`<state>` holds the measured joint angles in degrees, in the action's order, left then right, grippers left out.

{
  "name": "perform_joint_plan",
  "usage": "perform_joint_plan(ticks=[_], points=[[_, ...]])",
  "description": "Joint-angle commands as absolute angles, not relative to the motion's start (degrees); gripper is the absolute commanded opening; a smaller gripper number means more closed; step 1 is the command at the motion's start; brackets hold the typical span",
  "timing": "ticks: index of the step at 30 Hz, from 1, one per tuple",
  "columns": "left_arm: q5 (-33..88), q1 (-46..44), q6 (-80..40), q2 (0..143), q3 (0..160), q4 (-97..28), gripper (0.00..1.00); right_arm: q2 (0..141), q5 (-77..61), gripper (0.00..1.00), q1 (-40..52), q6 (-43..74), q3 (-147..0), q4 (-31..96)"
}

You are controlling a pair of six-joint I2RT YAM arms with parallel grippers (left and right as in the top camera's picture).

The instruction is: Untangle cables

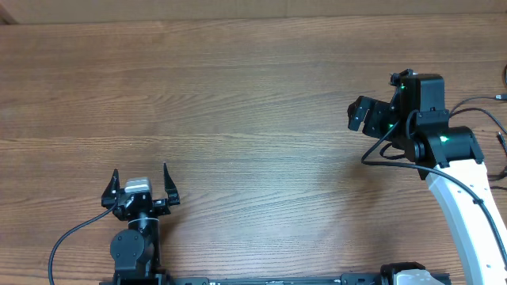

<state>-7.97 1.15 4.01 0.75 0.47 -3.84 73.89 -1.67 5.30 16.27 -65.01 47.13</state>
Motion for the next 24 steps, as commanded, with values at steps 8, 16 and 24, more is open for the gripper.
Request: perform_joint_plan(ticks=[8,16,24], points=[[-5.67,1.04,1.89,0.19,0.30,-4.10,1.00,73.76,-1.76,1.00,5.52,16.29,-64.93,46.78],[-4.86,1.04,1.08,0.19,0.30,-4.12,0.99,73.76,-1.76,1.00,5.52,16.29,-64.93,46.78],[-4.89,1.06,1.10,0.23,0.30,-4.08,1.00,73.76,-1.78,1.00,5.52,16.29,-64.93,46.78]])
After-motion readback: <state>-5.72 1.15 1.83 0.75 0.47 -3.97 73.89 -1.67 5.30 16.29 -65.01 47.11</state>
